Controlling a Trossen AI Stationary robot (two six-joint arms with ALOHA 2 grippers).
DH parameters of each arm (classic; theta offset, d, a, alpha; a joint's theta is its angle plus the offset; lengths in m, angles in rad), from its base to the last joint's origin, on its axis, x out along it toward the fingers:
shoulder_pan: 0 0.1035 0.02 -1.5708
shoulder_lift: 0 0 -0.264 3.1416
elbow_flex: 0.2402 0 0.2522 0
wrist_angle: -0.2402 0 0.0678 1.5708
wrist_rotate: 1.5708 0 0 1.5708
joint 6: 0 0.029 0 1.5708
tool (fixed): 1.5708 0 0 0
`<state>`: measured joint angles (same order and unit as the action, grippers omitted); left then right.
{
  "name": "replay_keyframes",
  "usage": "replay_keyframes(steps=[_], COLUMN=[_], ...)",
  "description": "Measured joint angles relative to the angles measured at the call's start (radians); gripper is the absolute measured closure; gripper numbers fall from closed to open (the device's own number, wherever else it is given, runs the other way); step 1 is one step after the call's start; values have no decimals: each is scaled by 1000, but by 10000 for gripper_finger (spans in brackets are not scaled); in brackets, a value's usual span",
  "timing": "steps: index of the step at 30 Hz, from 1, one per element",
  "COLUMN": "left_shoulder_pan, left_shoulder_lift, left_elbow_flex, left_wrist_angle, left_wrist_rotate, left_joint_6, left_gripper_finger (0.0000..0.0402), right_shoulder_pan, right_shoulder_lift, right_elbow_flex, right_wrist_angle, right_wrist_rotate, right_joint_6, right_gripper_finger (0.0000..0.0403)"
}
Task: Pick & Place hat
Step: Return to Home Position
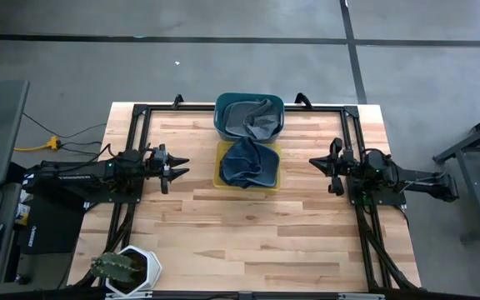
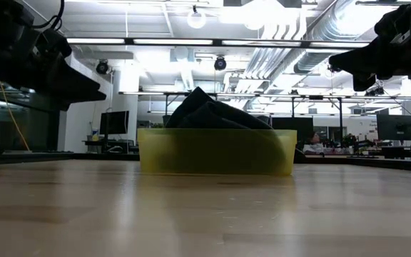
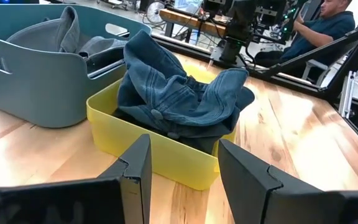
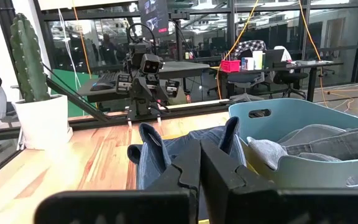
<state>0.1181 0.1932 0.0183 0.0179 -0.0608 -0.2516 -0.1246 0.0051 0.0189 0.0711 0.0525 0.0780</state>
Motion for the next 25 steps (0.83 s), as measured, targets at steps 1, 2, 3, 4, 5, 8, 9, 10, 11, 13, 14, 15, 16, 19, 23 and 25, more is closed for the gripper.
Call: replay_keyframes(steps=[1, 2, 3, 4, 5, 8, 9, 10, 11, 13, 14, 15, 16, 19, 23, 25], left_shoulder_pan=[0, 0, 0, 0, 0, 0, 0, 0, 0, 0, 0, 0, 0, 0, 0, 0], left_shoulder_lift=[0, 0, 0, 0, 0, 0, 0, 0, 0, 0, 0, 0, 0, 0, 0, 0], left_elbow_flex=[0, 0, 0, 0, 0, 0, 0, 0, 0, 0, 0, 0, 0, 0, 0, 0], left_wrist_angle=[0, 0, 0, 0, 0, 0, 0, 0, 0, 0, 0, 0, 0, 0, 0, 0], left_wrist_rotate=[0, 0, 0, 0, 0, 0, 0, 0, 0, 0, 0, 0, 0, 0, 1, 1], left_joint_6=[0, 0, 0, 0, 0, 0, 0, 0, 0, 0, 0, 0, 0, 0, 0, 0], left_gripper_finger=[270, 270, 270, 270, 270, 270, 270, 270, 270, 270, 270, 270, 270, 270, 270, 270], right_shoulder_pan=[0, 0, 0, 0, 0, 0, 0, 0, 0, 0, 0, 0, 0, 0, 0, 0], right_shoulder_lift=[0, 0, 0, 0, 0, 0, 0, 0, 0, 0, 0, 0, 0, 0, 0, 0], right_elbow_flex=[0, 0, 0, 0, 0, 0, 0, 0, 0, 0, 0, 0, 0, 0, 0, 0], right_wrist_angle=[0, 0, 0, 0, 0, 0, 0, 0, 0, 0, 0, 0, 0, 0, 0, 0], right_wrist_rotate=[0, 0, 0, 0, 0, 0, 0, 0, 0, 0, 0, 0, 0, 0, 0, 0], right_joint_6=[0, 0, 0, 0, 0, 0, 0, 0, 0, 0, 0, 0, 0, 0, 0, 0], right_gripper_finger=[399, 398, 397, 396, 396, 396, 397, 398, 398, 398, 397, 396, 395, 396, 398, 397])
